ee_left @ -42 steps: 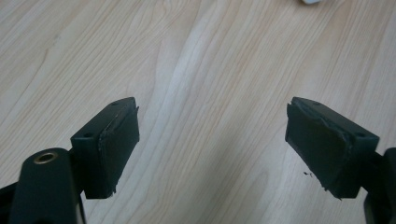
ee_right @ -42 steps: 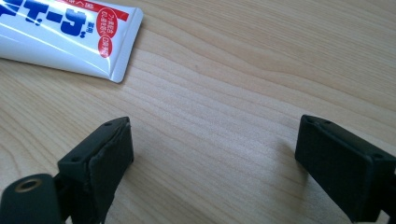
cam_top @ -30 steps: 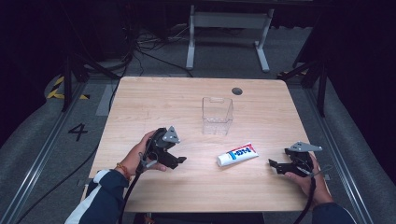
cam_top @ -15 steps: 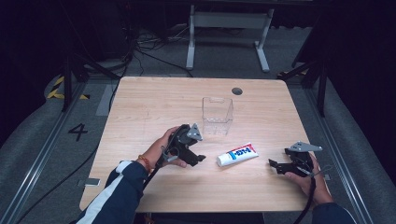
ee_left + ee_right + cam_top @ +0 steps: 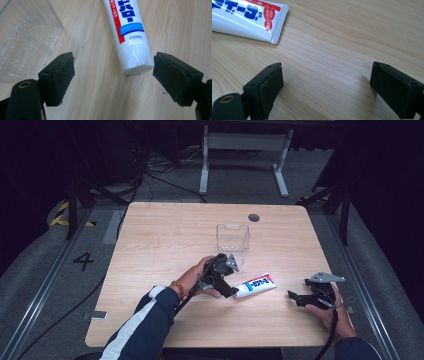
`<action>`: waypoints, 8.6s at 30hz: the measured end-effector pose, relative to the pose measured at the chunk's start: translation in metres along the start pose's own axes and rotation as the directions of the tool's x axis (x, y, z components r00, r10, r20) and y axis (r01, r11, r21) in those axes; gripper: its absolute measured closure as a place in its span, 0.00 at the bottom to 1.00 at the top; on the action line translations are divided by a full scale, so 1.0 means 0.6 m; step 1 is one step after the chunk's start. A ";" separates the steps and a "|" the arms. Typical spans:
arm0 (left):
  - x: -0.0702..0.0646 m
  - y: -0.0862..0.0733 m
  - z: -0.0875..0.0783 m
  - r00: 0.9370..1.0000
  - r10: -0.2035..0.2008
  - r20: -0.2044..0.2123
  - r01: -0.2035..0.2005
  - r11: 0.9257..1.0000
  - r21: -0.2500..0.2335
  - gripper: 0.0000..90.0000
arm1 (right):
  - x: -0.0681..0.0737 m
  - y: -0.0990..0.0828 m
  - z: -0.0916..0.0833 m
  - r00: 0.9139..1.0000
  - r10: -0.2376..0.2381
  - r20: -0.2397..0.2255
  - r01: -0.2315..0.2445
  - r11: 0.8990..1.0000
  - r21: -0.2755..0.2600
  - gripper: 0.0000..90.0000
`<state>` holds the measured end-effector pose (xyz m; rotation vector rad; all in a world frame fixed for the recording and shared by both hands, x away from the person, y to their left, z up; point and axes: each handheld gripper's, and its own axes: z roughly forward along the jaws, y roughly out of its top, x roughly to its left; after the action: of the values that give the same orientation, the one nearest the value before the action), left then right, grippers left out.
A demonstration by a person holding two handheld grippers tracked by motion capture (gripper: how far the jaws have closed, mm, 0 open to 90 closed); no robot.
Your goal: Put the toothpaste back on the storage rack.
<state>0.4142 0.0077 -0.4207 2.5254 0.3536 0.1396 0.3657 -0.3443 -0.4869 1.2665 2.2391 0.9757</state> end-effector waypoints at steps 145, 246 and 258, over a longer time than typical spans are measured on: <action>0.194 0.066 -0.037 0.975 -0.187 -0.117 0.100 0.848 -0.521 0.75 | -0.001 0.001 0.001 1.000 -0.006 -0.008 0.006 1.000 -0.002 0.13; 0.133 -0.003 -0.110 0.965 -0.066 -0.254 -0.009 0.958 -0.285 0.51 | 0.000 0.001 0.001 1.000 -0.003 -0.005 0.003 1.000 -0.001 0.12; 0.108 -0.034 -0.129 0.960 -0.052 -0.275 0.003 0.985 -0.174 0.34 | 0.000 0.001 0.001 1.000 -0.003 -0.004 0.003 1.000 -0.002 0.12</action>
<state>0.4580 0.0833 -0.3667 2.3296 0.4667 0.4977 0.3663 -0.3438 -0.4870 1.2613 2.2420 0.9794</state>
